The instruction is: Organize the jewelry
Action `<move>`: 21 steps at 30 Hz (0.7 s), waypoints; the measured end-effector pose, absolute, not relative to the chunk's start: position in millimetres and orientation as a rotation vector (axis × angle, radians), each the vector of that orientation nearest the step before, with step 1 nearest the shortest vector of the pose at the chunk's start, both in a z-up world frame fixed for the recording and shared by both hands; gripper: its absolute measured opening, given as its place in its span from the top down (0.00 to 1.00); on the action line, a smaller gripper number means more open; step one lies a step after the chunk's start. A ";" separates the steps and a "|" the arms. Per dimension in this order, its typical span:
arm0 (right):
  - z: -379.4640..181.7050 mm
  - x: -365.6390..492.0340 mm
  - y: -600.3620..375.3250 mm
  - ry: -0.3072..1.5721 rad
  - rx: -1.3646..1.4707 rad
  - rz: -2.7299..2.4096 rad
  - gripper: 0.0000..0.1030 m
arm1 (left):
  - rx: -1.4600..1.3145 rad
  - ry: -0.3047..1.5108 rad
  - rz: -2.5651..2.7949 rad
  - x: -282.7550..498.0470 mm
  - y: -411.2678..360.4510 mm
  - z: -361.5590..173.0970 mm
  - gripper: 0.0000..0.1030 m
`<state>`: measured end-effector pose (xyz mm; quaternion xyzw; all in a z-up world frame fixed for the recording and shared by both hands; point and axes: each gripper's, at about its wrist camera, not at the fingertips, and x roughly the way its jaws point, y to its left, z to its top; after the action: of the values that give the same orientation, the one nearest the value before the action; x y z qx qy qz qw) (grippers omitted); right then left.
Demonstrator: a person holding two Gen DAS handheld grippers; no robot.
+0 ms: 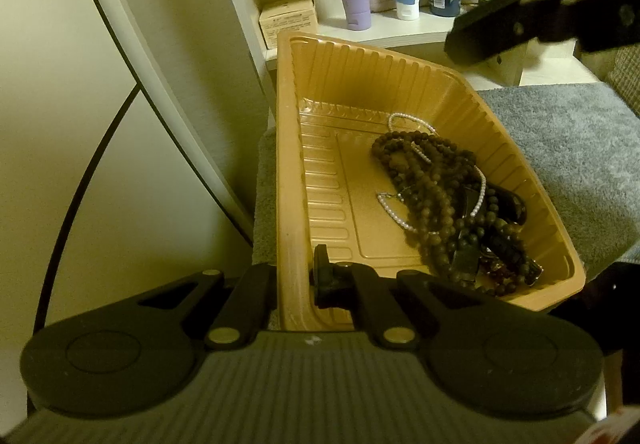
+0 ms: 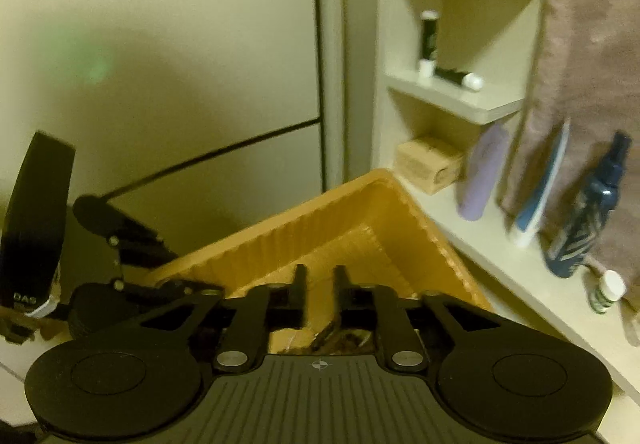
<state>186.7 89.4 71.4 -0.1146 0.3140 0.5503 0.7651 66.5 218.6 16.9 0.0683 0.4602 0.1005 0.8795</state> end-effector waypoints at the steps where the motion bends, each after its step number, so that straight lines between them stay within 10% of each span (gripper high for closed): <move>1: 73.3 187.9 85.5 0.678 -0.233 1.179 0.61 | 0.142 0.959 0.210 66.3 219.3 16.5 0.98; 21: 37.6 174.0 -16.2 0.794 -0.088 0.907 0.57 | 0.031 0.958 0.183 63.2 243.6 -1.5 0.97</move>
<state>174.0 -16.2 37.6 -0.0414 0.3735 0.4262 0.8229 63.2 243.6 -1.5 0.0148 0.4603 0.0880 0.8833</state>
